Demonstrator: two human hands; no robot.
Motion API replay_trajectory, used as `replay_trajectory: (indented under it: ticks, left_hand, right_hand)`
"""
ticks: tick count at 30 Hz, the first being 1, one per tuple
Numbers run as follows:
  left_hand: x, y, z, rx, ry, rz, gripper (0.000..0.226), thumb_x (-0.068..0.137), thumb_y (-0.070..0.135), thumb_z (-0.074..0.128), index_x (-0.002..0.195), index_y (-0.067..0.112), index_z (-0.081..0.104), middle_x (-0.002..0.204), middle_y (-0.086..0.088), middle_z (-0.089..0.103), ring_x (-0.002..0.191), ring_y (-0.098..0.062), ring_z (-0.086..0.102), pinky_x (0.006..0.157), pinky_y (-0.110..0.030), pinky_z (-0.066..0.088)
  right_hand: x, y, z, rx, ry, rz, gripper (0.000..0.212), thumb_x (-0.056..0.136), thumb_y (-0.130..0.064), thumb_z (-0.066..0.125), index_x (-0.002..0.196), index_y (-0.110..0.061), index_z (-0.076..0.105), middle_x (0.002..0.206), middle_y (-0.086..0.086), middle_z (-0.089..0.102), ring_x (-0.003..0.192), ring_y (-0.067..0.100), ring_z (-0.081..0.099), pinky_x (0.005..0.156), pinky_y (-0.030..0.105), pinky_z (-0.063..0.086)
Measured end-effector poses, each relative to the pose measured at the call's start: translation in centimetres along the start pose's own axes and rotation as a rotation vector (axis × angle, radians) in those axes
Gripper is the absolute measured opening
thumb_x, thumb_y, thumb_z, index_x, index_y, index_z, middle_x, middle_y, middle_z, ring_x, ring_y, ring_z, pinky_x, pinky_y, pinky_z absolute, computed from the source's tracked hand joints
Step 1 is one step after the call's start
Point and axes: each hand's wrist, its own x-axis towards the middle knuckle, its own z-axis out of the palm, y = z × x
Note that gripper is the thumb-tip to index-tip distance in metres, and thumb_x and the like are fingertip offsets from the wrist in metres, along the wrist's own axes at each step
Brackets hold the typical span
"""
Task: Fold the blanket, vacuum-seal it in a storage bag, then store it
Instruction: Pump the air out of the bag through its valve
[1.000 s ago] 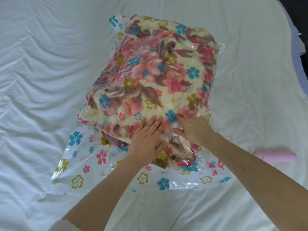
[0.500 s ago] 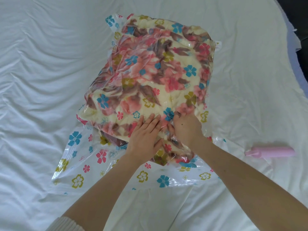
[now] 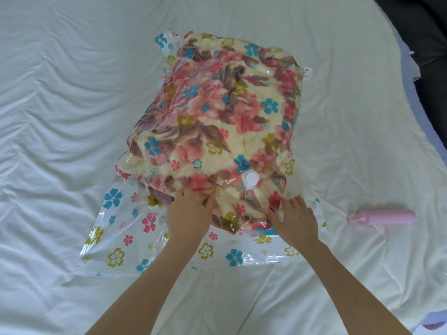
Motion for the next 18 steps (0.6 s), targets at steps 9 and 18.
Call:
replay_trajectory:
  ticks: [9, 18]
  left_hand:
    - [-1.8, 0.2, 1.9, -0.739, -0.012, -0.298, 0.034, 0.092, 0.015, 0.051, 0.060, 0.010, 0.040, 0.056, -0.002, 0.039, 0.052, -0.015, 0.033, 0.049, -0.026, 0.028]
    - [-2.9, -9.3, -6.4, -0.539, 0.168, -0.312, 0.012, 0.080, 0.002, 0.050, 0.069, 0.003, 0.054, 0.066, -0.012, 0.048, 0.062, -0.019, 0.042, 0.054, -0.027, 0.031]
  right_hand:
    - [-1.6, 0.8, -1.0, -0.276, 0.015, -0.455, 0.039, 0.036, -0.018, 0.091, 0.056, -0.011, 0.057, 0.041, 0.001, 0.047, 0.030, 0.020, 0.046, 0.065, 0.048, 0.057]
    - [-7.8, -11.3, -3.4, -0.288, 0.218, -0.895, 0.038, 0.024, 0.000, 0.064, 0.035, -0.025, 0.038, 0.032, -0.007, 0.030, 0.031, 0.011, 0.022, 0.048, 0.020, 0.016]
